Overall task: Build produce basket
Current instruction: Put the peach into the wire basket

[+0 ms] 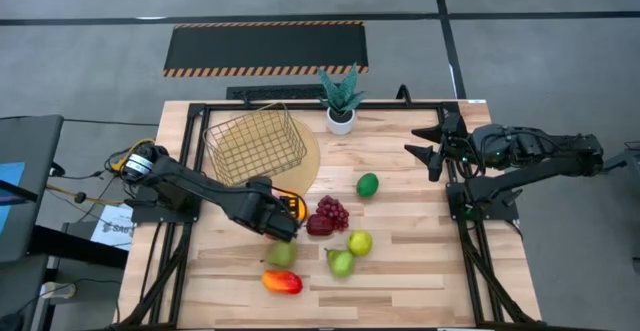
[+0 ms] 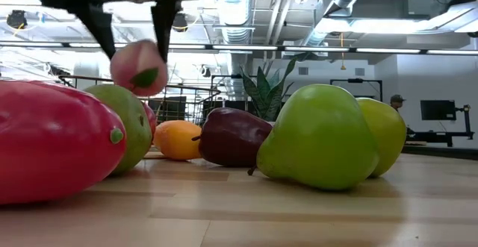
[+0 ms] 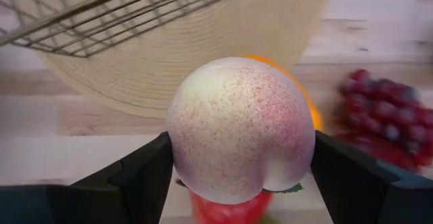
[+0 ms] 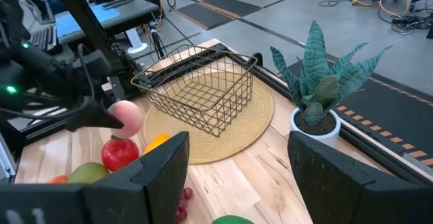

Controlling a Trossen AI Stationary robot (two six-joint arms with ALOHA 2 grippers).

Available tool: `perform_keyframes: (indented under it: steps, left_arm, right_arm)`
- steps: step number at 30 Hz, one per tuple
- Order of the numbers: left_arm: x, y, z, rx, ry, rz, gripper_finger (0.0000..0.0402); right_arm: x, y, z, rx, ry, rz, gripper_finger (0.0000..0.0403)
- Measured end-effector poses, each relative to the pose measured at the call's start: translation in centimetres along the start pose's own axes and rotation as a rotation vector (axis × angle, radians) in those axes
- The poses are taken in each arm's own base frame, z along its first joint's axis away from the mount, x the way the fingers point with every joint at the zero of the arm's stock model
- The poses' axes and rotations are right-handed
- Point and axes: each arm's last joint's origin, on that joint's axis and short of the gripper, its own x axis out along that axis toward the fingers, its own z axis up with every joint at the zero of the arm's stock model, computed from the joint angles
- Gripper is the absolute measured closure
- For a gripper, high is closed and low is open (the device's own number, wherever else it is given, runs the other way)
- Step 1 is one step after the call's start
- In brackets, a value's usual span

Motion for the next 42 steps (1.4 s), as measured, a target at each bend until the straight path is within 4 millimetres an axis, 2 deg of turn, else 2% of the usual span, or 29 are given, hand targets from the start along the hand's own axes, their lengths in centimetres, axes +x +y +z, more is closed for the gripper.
perform_keyframes:
  steps: [7, 14, 28, 37, 42]
  left_arm:
    - [-2.8, -0.7, 1.5, 0.066, -0.038, -0.041, 0.0111]
    - [-5.0, -0.8, 4.5, 0.228, -0.095, -0.008, 0.0111]
    - [-6.2, -1.8, 10.8, 0.639, -0.056, -0.045, 0.0111]
    - [-6.0, -1.4, 14.2, 0.775, -0.016, -0.086, 0.0111]
    - [-6.6, -0.7, 16.3, 0.827, -0.021, -0.164, 0.0111]
  right_arm:
    - [0.0, 0.0, 0.0, 0.0, 0.0, -0.001, 0.0129]
    - [0.0, 0.0, 0.0, 0.0, 0.0, 0.0, 0.0129]
    - [0.0, 0.0, 0.0, 0.0, 0.0, -0.001, 0.0129]
    - [0.0, 0.0, 0.0, 0.0, 0.001, -0.001, 0.0129]
    - [0.4, 0.2, -0.1, -0.007, 0.012, -0.006, 0.0129]
